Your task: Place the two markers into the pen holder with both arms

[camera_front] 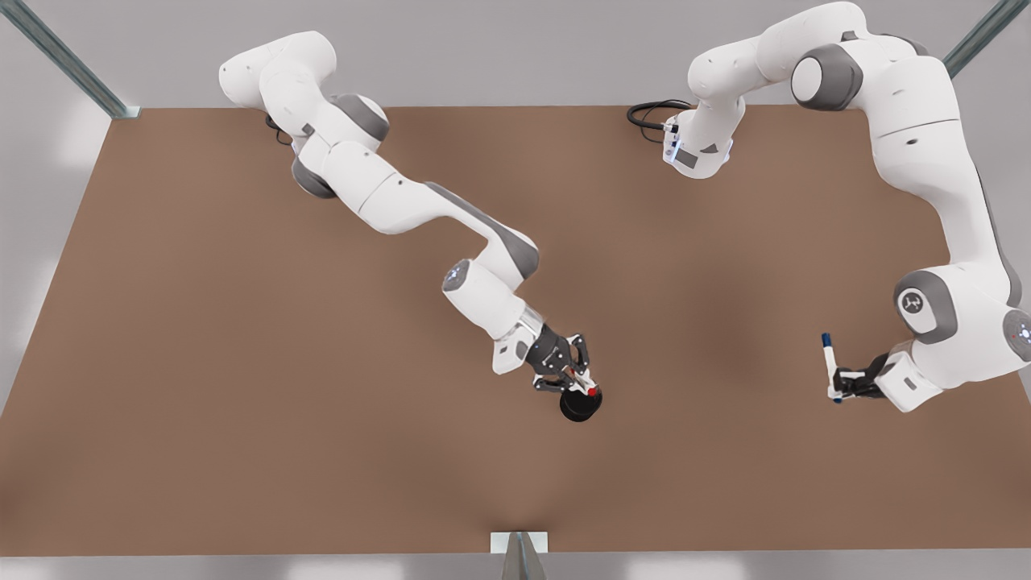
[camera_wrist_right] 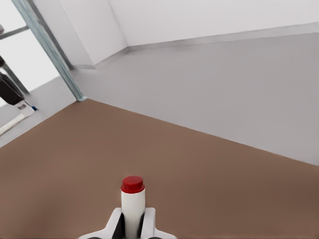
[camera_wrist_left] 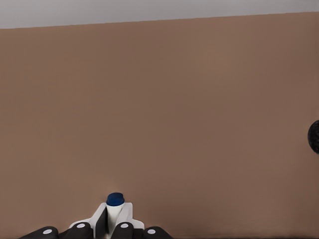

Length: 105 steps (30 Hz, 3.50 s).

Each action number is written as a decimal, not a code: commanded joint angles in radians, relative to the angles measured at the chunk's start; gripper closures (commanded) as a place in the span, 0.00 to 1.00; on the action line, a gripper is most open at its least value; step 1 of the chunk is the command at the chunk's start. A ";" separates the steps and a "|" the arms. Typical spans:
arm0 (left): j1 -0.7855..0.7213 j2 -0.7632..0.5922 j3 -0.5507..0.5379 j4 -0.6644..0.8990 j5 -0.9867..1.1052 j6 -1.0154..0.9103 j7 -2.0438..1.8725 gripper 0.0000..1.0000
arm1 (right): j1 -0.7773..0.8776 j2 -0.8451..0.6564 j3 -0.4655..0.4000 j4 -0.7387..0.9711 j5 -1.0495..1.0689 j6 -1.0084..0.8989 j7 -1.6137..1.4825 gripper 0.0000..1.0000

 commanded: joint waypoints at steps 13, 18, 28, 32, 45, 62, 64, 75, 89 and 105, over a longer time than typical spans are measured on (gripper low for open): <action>0.006 -0.001 0.001 -0.005 -0.040 -0.059 0.206 0.79 | 0.010 0.005 -0.044 0.009 -0.003 0.044 -0.232 0.79; 0.006 -0.003 0.001 -0.005 -0.040 -0.070 0.214 0.79 | 0.042 0.007 -0.121 0.046 -0.002 0.047 -0.225 0.79; 0.006 -0.001 0.005 -0.005 -0.036 -0.067 0.214 0.79 | 0.117 0.059 -0.208 0.052 0.000 0.303 -0.222 0.79; 0.006 -0.001 0.005 -0.005 -0.034 -0.067 0.214 0.79 | 0.119 0.105 -0.216 0.044 0.000 0.397 -0.222 0.79; 0.003 -0.009 0.004 -0.005 -0.033 -0.070 0.214 0.75 | 0.169 0.134 -0.248 0.052 -0.003 0.532 -0.229 0.79; 0.003 -0.009 0.004 -0.005 -0.033 -0.068 0.212 0.75 | 0.212 0.194 -0.290 0.053 0.005 0.534 -0.222 0.79; 0.003 -0.009 0.004 -0.005 -0.033 -0.068 0.212 0.75 | 0.212 0.194 -0.293 0.053 0.005 0.534 -0.223 0.05; -0.006 -0.015 0.002 -0.006 -0.033 -0.068 0.188 0.75 | 0.169 -0.036 -0.287 0.041 0.014 0.201 -0.223 0.01; -0.211 -0.081 -0.278 0.012 -0.304 0.038 0.385 0.76 | -0.467 -0.995 -0.446 -0.554 0.029 -1.413 0.168 0.00; -0.253 0.071 -0.309 0.005 -1.173 0.176 2.222 0.79 | -0.469 -0.995 -0.440 -0.546 0.034 -1.411 0.131 0.00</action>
